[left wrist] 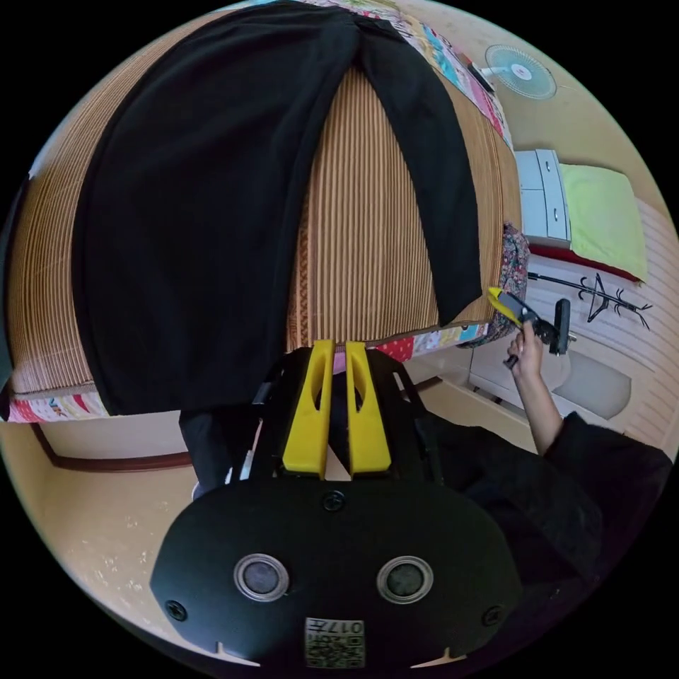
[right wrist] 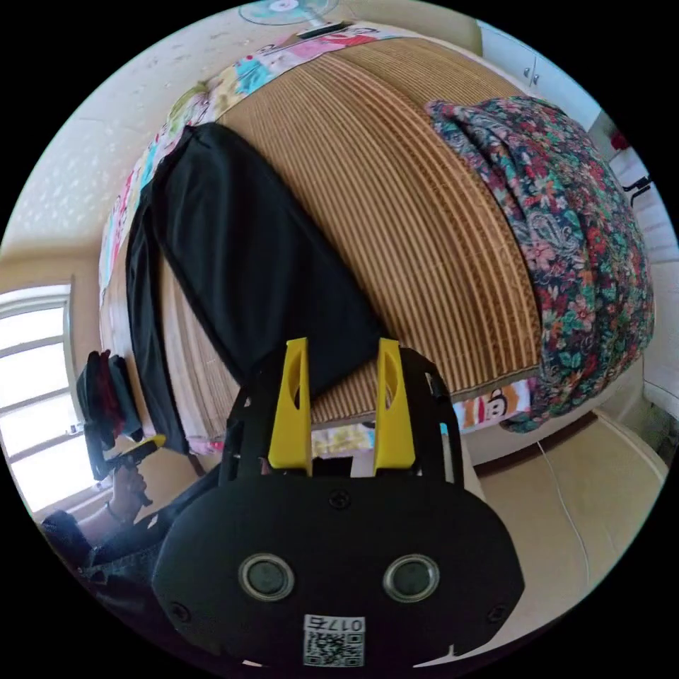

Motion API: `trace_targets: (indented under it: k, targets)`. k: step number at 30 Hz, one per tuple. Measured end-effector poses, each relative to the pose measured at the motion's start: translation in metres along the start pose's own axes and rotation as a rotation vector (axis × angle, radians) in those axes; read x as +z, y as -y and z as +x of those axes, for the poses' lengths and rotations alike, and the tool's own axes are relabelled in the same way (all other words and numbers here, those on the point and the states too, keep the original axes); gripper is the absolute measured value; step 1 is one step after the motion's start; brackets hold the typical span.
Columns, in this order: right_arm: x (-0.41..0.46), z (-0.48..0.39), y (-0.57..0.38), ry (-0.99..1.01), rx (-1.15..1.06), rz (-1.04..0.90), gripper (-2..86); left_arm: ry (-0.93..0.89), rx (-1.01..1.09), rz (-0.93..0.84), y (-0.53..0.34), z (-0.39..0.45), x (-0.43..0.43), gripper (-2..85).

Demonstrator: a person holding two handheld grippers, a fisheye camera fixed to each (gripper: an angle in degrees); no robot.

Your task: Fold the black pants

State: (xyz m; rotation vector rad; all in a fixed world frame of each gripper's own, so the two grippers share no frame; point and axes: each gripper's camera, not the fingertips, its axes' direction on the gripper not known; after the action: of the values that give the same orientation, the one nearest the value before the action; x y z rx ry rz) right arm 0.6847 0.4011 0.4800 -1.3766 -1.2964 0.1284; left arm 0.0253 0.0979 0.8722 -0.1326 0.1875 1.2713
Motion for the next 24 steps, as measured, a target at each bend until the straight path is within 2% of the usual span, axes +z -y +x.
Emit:
trace_targets:
  k: [3,5,7,12,16,19,20,22,24]
  targets:
    - [0.024,0.029,0.017,-0.027,0.000,-0.085,11.8,-0.012,0.027,0.016,-0.004,0.004,0.002,4.3]
    - [0.025,0.033,0.009,-0.086,-0.026,-0.085,6.5,-0.038,0.043,0.034,-0.005,0.008,0.001,4.8]
    - [0.019,0.035,0.001,-0.026,-0.008,-0.119,4.9,-0.075,0.077,0.074,-0.003,0.018,-0.006,5.3]
    - [-0.044,-0.003,-0.050,0.289,-0.117,-0.013,3.2,-0.212,0.197,0.155,0.011,0.062,-0.039,8.0]
    - [-0.077,-0.078,-0.083,0.400,-0.337,-0.033,2.7,-0.367,0.294,0.083,0.044,0.107,-0.061,12.9]
    - [-0.079,-0.127,-0.095,0.450,-0.499,-0.083,2.4,-0.341,0.289,0.050,0.066,0.124,-0.074,15.1]
    - [-0.077,-0.142,-0.098,0.478,-0.552,-0.113,2.3,-0.331,0.290,0.037,0.070,0.125,-0.074,14.9]
    - [-0.071,-0.161,-0.099,0.501,-0.638,-0.162,2.2,-0.263,0.294,-0.001,0.081,0.122,-0.072,6.0]
    - [-0.068,-0.171,-0.095,0.466,-0.742,-0.216,2.1,-0.201,0.319,-0.006,0.080,0.116,-0.071,1.3]
